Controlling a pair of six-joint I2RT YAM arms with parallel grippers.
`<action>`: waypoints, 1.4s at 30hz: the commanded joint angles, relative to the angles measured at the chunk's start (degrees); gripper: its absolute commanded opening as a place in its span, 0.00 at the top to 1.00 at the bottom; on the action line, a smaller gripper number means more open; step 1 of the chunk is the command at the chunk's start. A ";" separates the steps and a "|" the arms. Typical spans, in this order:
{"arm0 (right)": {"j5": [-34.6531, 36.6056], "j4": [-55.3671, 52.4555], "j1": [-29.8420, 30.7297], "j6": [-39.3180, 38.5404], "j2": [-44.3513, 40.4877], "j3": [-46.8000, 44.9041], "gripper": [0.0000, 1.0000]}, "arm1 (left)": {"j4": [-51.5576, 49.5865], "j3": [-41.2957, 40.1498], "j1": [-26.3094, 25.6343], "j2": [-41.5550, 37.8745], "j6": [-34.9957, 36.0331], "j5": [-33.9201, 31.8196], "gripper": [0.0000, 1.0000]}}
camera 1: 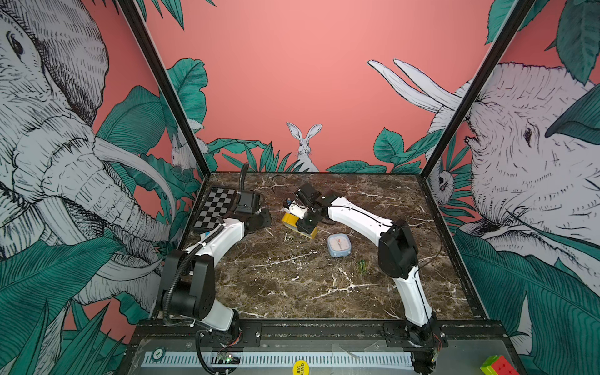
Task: Insert the battery into the alarm
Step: Adjust the alarm at the center of the board.
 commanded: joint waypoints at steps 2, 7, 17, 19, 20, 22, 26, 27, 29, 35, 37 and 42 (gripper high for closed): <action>8.44 24.44 2.41 -19.37 -7.46 -16.38 0.76 | 1.42 -1.47 1.93 -2.76 -2.05 2.73 0.56; 9.49 41.98 4.12 -30.51 -10.15 -29.71 0.74 | 2.52 -2.25 2.39 -2.43 -2.73 3.99 0.56; 13.89 67.56 6.76 -41.97 -7.46 -44.45 0.65 | 3.63 -2.35 2.47 -0.48 -2.88 7.21 0.56; 15.04 70.56 6.90 -43.09 -6.67 -45.87 0.60 | 3.61 -2.30 2.45 -0.32 -2.87 7.37 0.56; 15.19 71.87 6.87 -43.52 -6.37 -46.46 0.55 | 3.72 -2.34 2.47 -0.21 -2.97 7.46 0.56; 15.36 75.27 6.90 -44.71 -5.59 -48.12 0.47 | 3.82 -2.28 2.39 0.05 -3.05 7.80 0.56; 15.53 79.34 6.95 -46.40 -4.42 -50.01 0.39 | 4.34 -2.35 2.39 0.47 -3.24 8.15 0.56; 15.54 79.72 6.92 -46.42 -4.30 -50.32 0.36 | 4.44 -2.35 2.42 0.62 -3.19 8.34 0.56; 15.32 80.86 6.94 -46.38 -4.28 -51.06 0.30 | 4.40 -2.01 2.43 0.92 -2.97 8.63 0.56; 11.91 80.81 6.92 -44.19 -8.54 -53.71 0.09 | 3.71 2.12 1.64 3.66 -0.26 10.21 0.55; 8.83 74.30 6.48 -40.32 -11.87 -53.42 0.04 | 2.38 5.32 1.28 5.93 1.41 11.36 0.54; 4.00 57.70 4.03 -28.62 -17.62 -49.94 0.01 | -0.14 15.13 0.81 14.03 6.27 16.46 0.49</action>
